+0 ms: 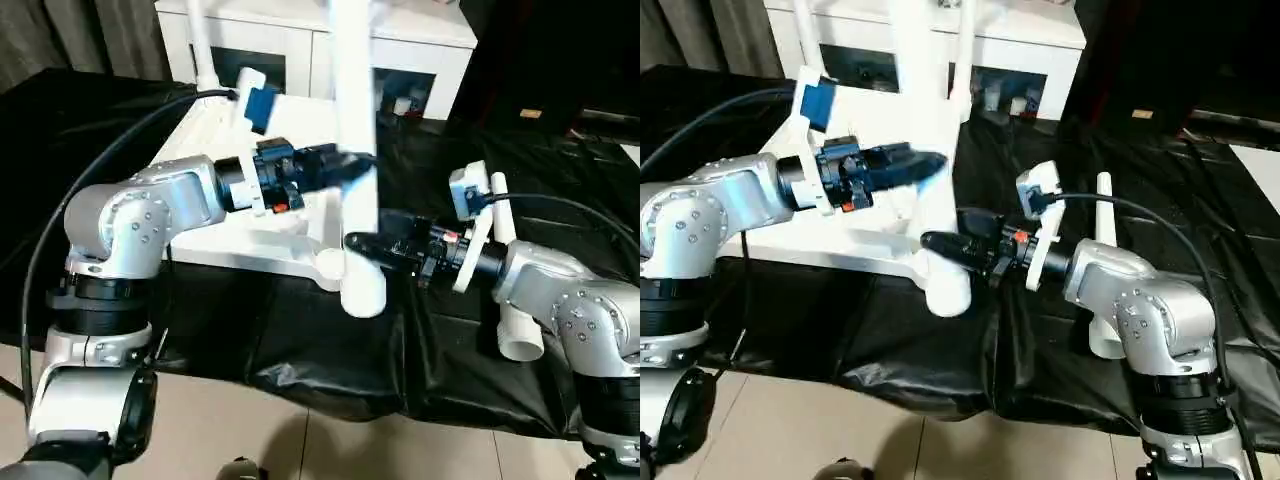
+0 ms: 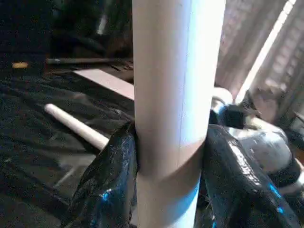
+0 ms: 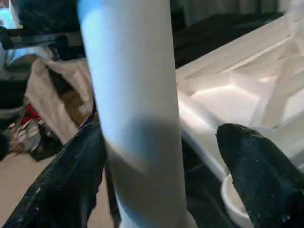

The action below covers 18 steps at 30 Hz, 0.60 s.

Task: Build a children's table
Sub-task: Pick table leg

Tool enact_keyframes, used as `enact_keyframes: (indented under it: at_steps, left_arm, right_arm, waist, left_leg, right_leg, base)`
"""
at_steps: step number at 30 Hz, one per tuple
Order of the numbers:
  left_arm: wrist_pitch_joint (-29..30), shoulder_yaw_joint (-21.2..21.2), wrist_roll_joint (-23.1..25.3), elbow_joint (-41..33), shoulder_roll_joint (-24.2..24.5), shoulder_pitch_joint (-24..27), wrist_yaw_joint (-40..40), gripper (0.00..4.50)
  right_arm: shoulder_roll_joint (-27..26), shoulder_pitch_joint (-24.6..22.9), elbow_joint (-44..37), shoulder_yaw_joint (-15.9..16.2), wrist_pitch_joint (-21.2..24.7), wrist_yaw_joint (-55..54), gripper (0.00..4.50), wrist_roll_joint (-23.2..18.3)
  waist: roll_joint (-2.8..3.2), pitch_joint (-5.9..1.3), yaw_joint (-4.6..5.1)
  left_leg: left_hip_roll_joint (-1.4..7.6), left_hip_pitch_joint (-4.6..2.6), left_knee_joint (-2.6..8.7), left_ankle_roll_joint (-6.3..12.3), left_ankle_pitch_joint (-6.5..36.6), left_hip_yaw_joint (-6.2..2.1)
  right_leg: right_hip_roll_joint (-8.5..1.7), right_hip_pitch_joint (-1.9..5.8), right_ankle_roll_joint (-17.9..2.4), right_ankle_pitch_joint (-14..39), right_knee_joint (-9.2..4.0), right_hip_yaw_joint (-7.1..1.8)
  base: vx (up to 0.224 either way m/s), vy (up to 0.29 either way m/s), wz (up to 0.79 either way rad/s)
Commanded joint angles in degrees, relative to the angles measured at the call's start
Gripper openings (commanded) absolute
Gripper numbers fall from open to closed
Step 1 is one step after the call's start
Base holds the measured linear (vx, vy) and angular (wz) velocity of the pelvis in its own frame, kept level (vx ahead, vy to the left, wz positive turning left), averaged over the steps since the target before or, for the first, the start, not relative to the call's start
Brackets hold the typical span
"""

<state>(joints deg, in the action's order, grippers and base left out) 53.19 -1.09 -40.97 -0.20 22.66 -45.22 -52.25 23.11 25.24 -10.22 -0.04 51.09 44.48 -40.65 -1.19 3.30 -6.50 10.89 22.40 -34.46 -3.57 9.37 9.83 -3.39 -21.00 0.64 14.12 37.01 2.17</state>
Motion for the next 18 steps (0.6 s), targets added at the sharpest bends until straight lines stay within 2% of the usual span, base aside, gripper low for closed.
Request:
enact_keyframes:
  at_steps: [1, 8, 14, 18]
  left_arm:
    - [-2.19, -2.68, 1.55, -2.41, 1.28, 0.43, -3.23, 1.79]
    - [-7.42, -5.76, 5.0, -1.57, 3.43, -0.18, -7.78, 1.79]
    - [-10.29, -5.77, 5.35, -0.53, 3.73, -0.48, -10.46, 1.79]
    - [-10.27, -5.8, 4.95, -0.99, 3.68, -0.31, -11.3, 1.79]
  right_arm:
    - [0.92, -0.38, -1.65, 0.68, 1.06, 1.17, 3.92, -1.08]
    - [2.93, -0.86, -2.34, 3.1, 1.69, 3.51, 3.92, -0.55]
    - [4.52, -2.15, -3.26, 5.07, 1.74, 5.24, 3.92, 0.07]
    - [4.62, -2.39, -3.27, 5.9, 0.86, 5.24, 3.92, 0.84]
  waist:
    - [0.02, -3.97, -0.07]
    - [0.1, -3.91, -0.05]
    - [-0.09, -4.0, -0.1]
    - [-0.05, -3.96, -0.06]
  left_leg:
    - [2.02, -1.45, 3.95, -1.44, 5.5, -0.47]
    - [2.0, -1.54, 4.0, -2.21, 6.32, -0.43]
    - [1.93, -1.38, 3.81, -1.44, 5.05, -0.39]
    - [1.99, -1.44, 3.86, -1.55, 5.7, -0.39]
  right_leg:
    - [-4.12, 2.2, -11.69, -2.14, -4.0, -2.3]
    - [-4.14, 2.03, -11.4, -0.86, -4.07, -2.34]
    - [-4.13, 2.16, -12.15, -3.45, -3.8, -2.29]
    - [-4.18, 2.06, -12.46, -2.06, -3.85, -2.27]
  base:
    - [0.0, 0.0, 0.0]
    - [0.0, 0.0, 0.0]
    - [0.0, 0.0, 0.0]
    - [0.0, 0.0, 0.0]
